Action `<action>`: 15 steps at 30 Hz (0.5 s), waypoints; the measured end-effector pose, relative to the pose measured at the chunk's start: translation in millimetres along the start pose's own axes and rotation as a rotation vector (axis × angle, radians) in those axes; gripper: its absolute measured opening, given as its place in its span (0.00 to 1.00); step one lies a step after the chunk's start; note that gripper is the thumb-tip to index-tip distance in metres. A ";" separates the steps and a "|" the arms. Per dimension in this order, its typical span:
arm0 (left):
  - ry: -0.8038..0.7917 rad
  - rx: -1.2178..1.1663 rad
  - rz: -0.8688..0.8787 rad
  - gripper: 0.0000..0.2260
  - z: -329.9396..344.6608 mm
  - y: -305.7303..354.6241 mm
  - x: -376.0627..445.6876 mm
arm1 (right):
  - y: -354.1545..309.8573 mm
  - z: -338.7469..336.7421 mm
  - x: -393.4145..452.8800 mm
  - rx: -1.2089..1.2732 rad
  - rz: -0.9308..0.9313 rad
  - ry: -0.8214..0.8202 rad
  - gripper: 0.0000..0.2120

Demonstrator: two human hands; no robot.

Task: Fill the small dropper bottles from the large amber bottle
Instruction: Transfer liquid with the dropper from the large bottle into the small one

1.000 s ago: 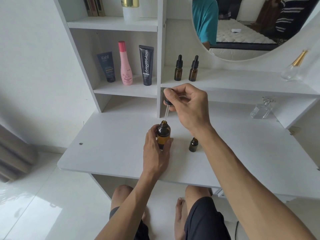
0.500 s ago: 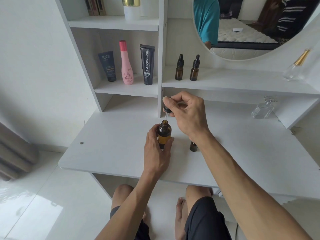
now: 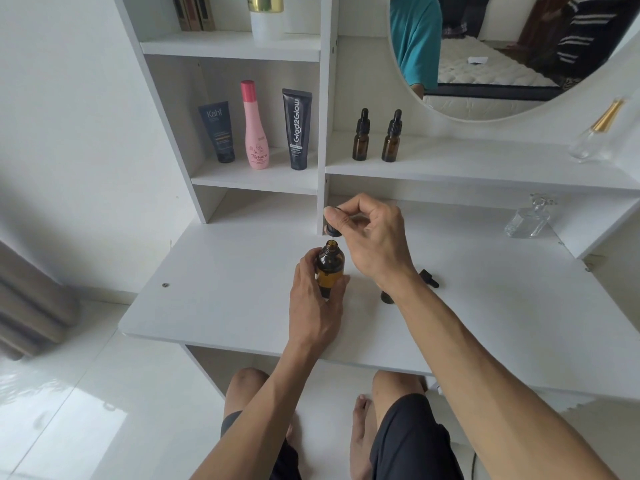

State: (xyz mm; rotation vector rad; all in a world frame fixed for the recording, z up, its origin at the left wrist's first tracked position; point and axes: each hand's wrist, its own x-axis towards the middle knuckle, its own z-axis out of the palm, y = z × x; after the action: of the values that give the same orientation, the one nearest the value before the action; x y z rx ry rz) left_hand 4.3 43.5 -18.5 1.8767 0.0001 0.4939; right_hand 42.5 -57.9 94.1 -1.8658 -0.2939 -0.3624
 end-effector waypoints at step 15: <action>0.004 0.012 0.005 0.21 0.4 -1.4 0.5 | -1.8 -1.7 -2.1 0.053 0.024 0.000 0.09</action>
State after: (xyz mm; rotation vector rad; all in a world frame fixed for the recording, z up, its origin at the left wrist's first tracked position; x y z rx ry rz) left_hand 5.2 43.7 -19.7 1.8877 0.0006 0.5018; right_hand 39.7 -59.0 95.3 -1.8159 -0.2786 -0.3349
